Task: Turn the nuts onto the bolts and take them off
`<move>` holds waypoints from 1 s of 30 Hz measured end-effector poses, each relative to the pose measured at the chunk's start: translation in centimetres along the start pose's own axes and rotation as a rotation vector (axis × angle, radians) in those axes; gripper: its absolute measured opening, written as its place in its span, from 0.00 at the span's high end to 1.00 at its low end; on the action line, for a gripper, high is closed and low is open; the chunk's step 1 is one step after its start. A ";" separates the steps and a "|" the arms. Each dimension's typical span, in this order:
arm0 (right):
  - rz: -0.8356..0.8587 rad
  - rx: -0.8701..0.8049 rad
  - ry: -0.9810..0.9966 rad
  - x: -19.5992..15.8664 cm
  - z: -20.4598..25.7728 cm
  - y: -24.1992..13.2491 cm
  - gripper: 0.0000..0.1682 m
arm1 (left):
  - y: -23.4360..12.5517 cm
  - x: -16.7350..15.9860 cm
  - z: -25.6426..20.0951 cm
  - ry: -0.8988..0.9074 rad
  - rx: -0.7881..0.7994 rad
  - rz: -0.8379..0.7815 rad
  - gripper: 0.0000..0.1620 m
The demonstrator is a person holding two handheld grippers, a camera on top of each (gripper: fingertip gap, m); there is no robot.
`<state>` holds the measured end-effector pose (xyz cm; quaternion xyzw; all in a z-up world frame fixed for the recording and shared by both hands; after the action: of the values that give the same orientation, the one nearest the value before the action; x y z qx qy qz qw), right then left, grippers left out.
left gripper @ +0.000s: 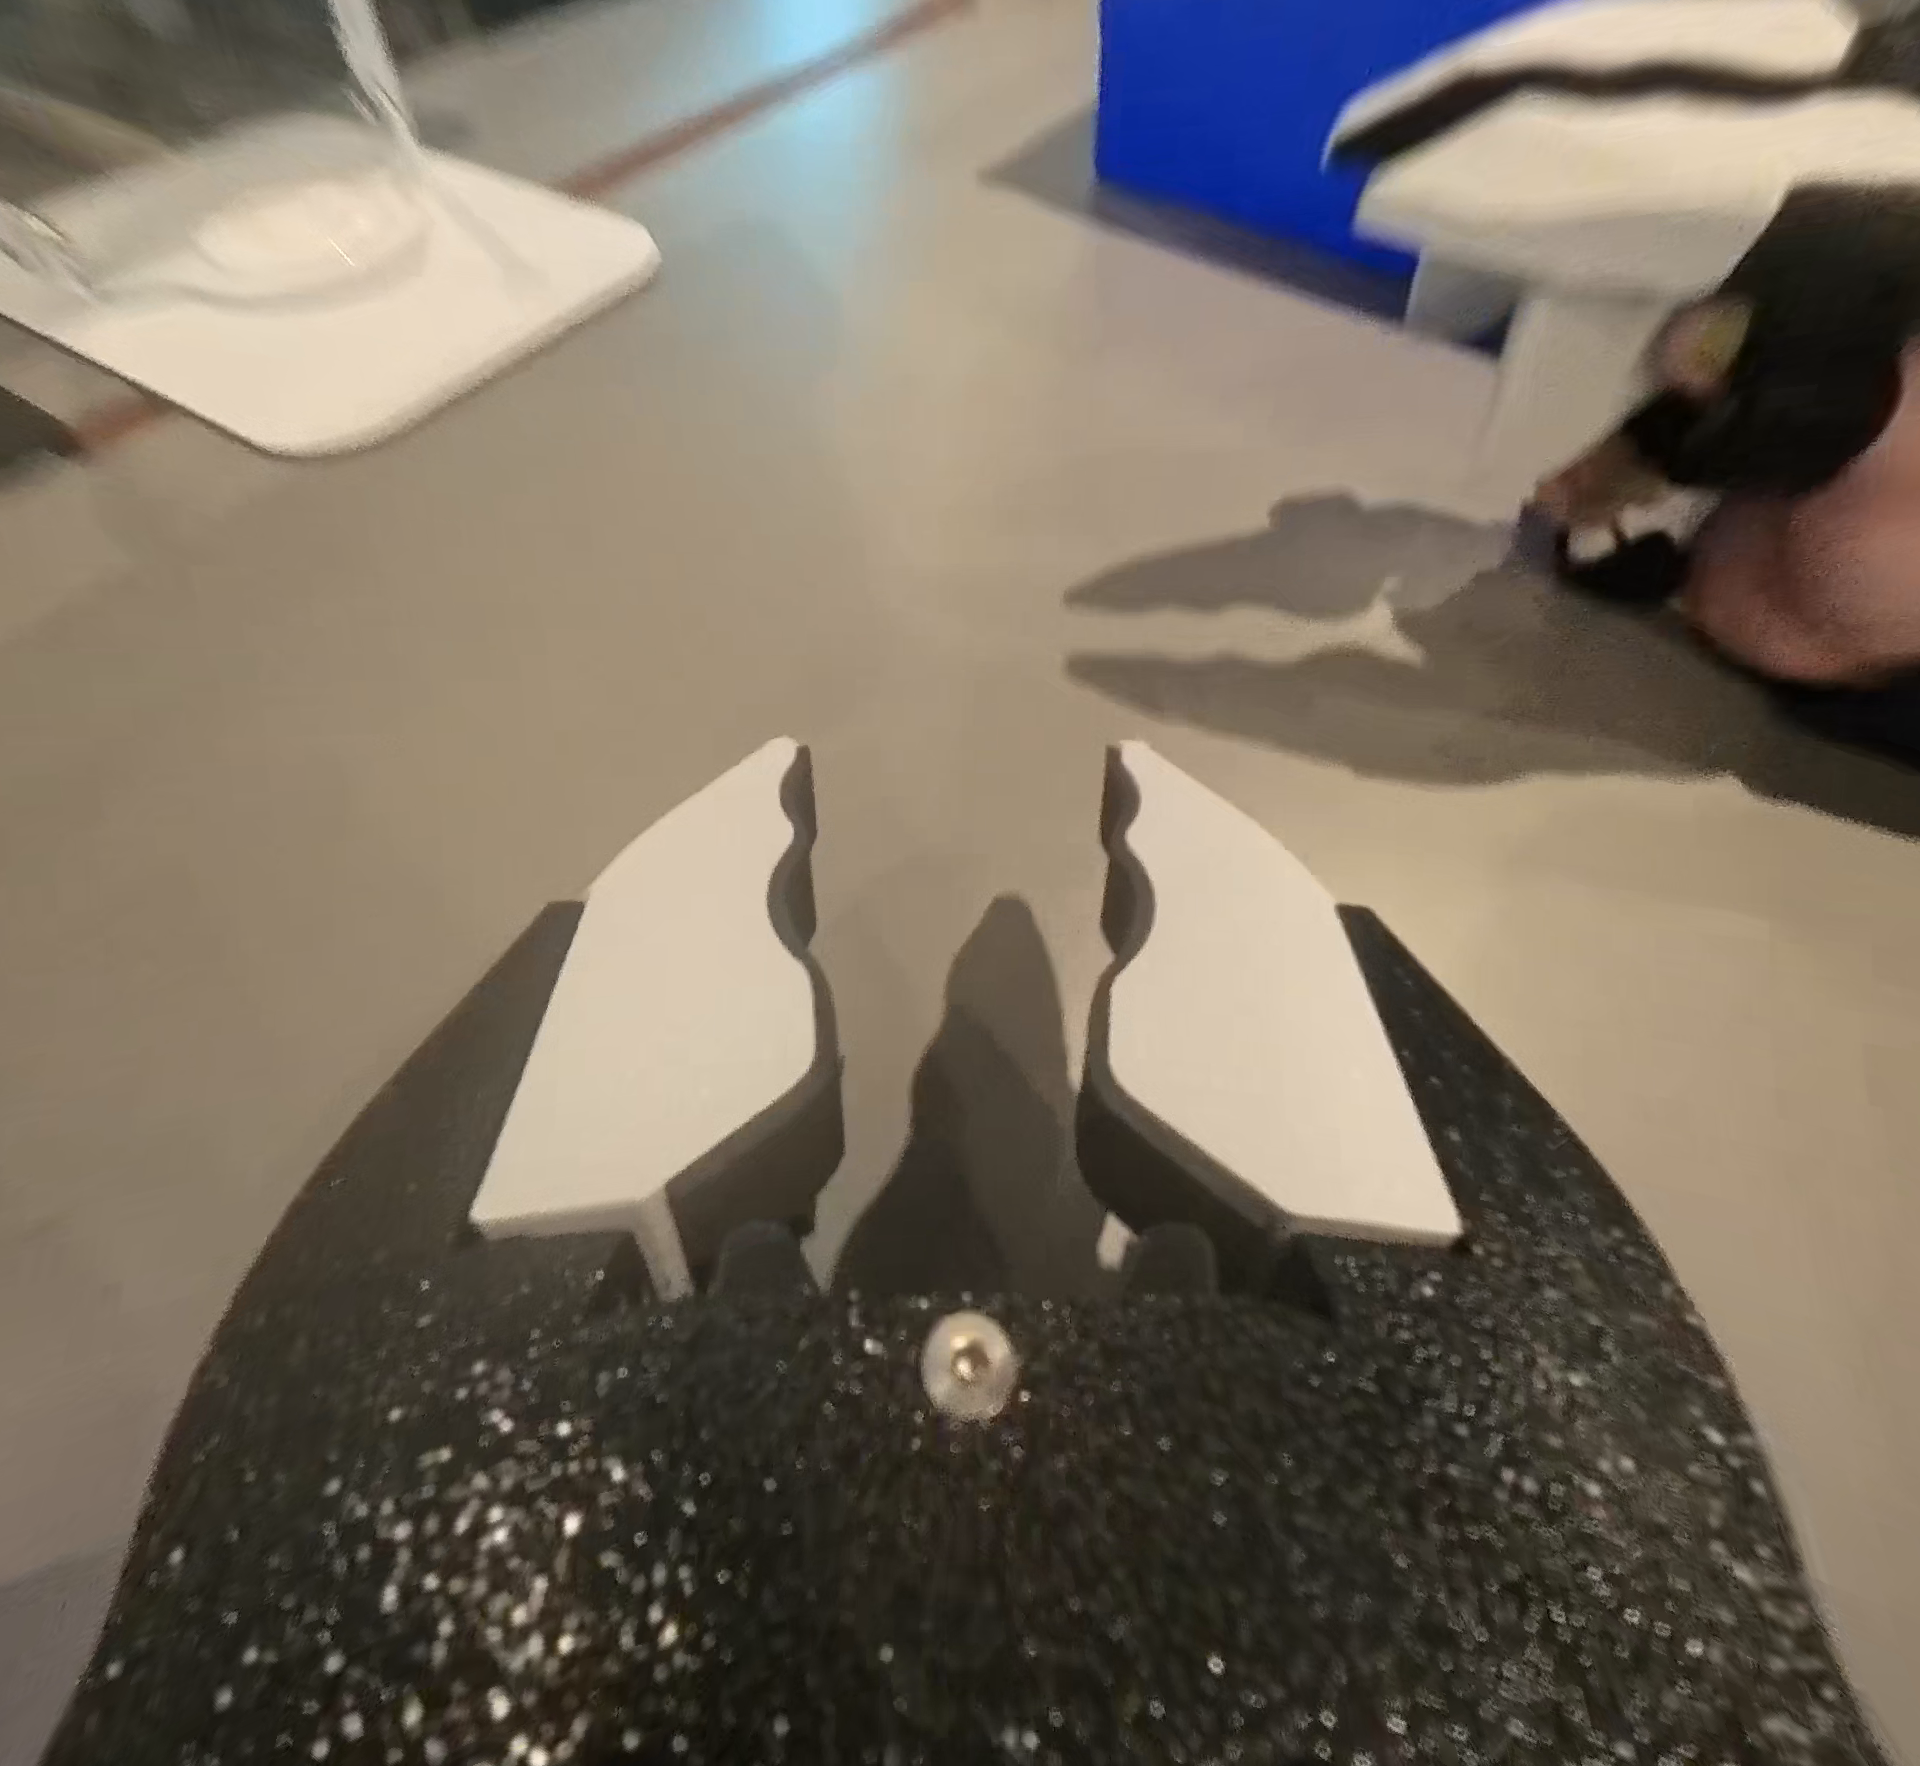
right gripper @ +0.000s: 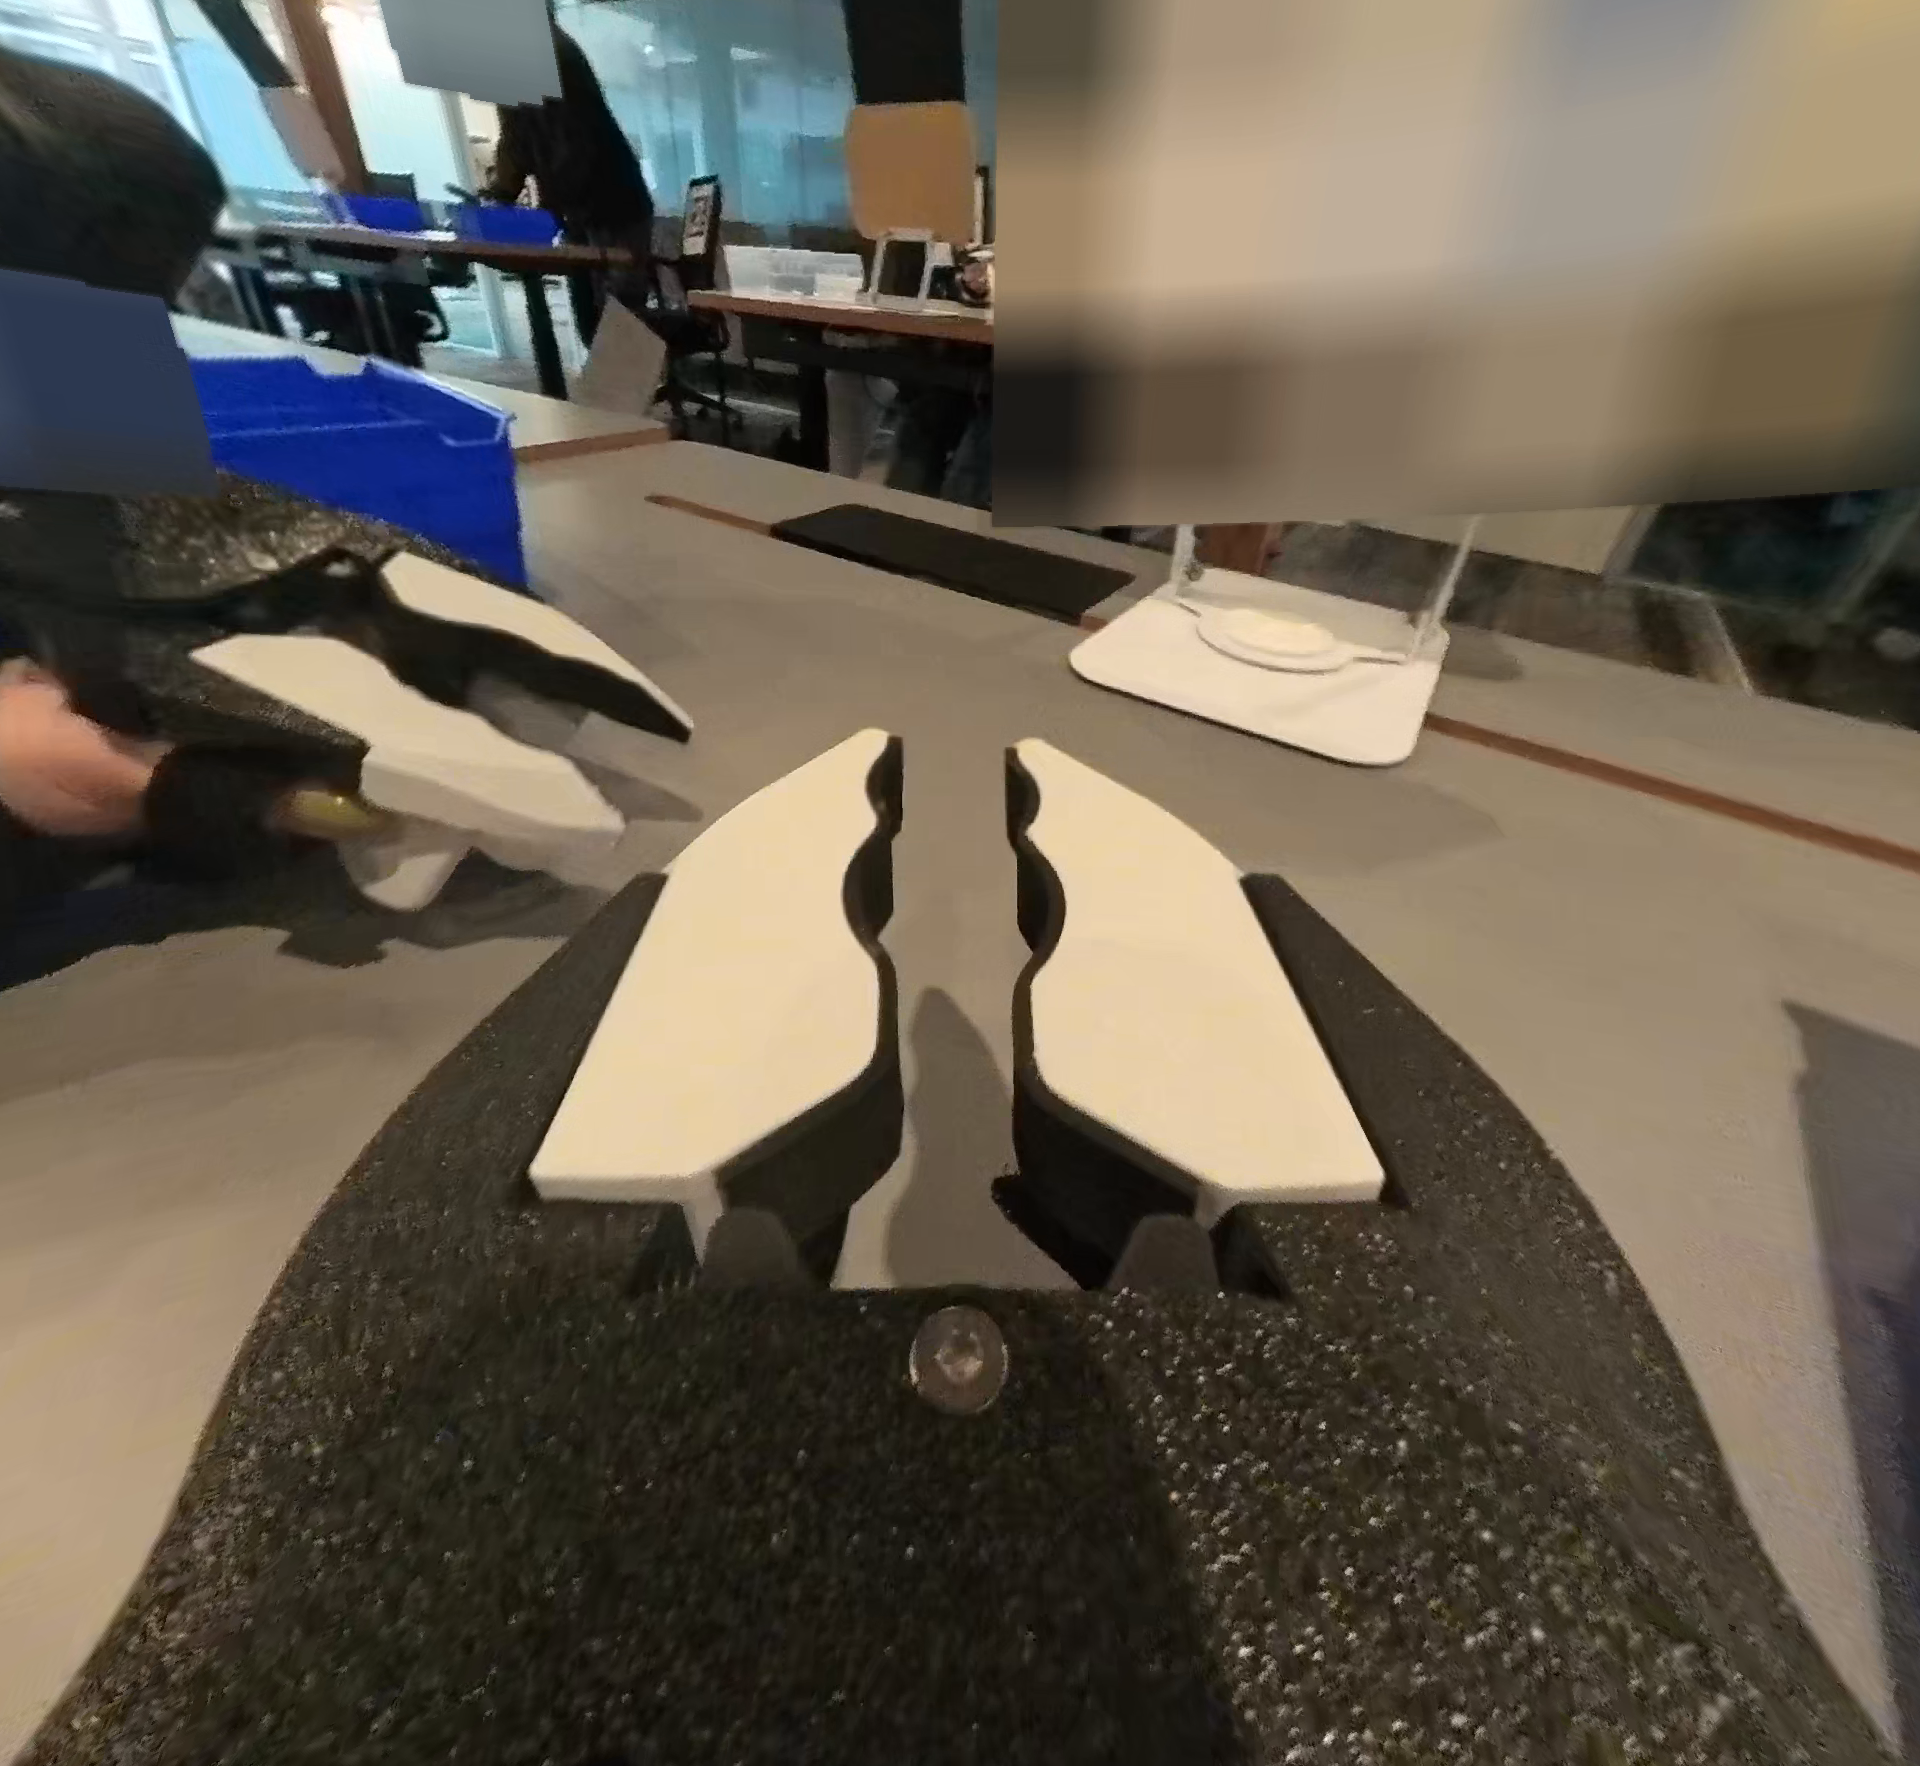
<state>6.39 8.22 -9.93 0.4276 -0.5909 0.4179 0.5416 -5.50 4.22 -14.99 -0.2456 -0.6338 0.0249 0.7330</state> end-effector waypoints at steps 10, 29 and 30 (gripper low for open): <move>0.048 -0.022 -0.097 -0.5 0.3 0.5 0.89 | -0.5 2.6 -0.8 0.223 0.214 -0.249 0.80; 0.141 -0.178 -0.138 0.5 1.7 -5.8 0.93 | -6.7 2.3 -0.4 0.094 0.525 -0.398 0.72; 0.124 -0.170 -0.094 0.6 2.1 -6.4 0.91 | -7.2 2.1 -0.4 0.075 0.534 -0.396 0.73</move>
<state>11.93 4.35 -9.29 0.3618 -0.6745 0.3784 0.5205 -6.70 -1.52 -10.28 0.0822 -0.6128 0.0383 0.7850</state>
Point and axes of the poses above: each gripper's, where its closed fingertips meet, y out along the fingers, x out of its top, z = x × y across the jaws, the point moved 2 cm from there along -y, back along the fingers, and after that the axes turned 13 degrees about x, right-handed, at the moved point
